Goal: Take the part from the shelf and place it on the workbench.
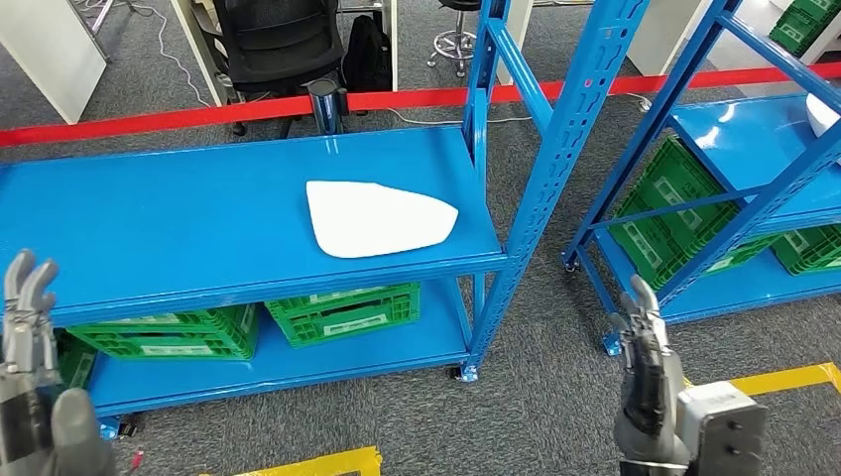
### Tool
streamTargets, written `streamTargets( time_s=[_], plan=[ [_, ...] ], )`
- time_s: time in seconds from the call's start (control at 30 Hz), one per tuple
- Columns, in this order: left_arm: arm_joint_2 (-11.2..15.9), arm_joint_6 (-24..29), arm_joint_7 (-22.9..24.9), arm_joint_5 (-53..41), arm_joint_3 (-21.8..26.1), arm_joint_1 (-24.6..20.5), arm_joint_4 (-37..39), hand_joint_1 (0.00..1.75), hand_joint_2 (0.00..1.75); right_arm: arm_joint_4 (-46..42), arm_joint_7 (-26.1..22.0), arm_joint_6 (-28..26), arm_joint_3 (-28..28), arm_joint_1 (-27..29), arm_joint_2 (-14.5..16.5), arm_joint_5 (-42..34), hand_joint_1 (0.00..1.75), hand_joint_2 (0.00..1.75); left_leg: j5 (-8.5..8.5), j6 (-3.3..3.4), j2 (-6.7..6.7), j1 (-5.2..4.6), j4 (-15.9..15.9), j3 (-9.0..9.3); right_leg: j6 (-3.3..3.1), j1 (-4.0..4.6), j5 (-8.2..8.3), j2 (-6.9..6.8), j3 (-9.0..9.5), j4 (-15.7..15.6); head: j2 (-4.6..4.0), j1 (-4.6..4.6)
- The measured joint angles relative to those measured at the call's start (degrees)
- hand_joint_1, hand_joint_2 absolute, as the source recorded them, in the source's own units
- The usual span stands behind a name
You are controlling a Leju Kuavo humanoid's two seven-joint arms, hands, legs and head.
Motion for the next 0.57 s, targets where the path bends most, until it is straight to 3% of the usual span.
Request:
streamTargets(
  time_s=[0.3,0.57],
  plan=[
    [-1.39,-2.97,-3.45,7.46,-3.34,-3.13,4.96,0.00,0.00,3.14,5.42,0.00,12.89,-7.42,-0.15,7.99,0.00,0.00,0.25,0.08,-0.01,0.05,-0.03,0.09,0.16,0.04,0.06,-0.15,-0.02,0.19,0.00,-0.21],
    [-2.10,-3.03,-1.84,7.36,-6.64,-4.39,8.27,0.00,0.00,5.58,6.82,0.00,18.54,-10.04,-0.17,10.42,0.00,0.00,0.24,0.07,-0.02,0.07,-0.07,0.08,0.14,0.05,0.04,-0.15,-0.05,0.21,0.00,-0.27]
  ],
)
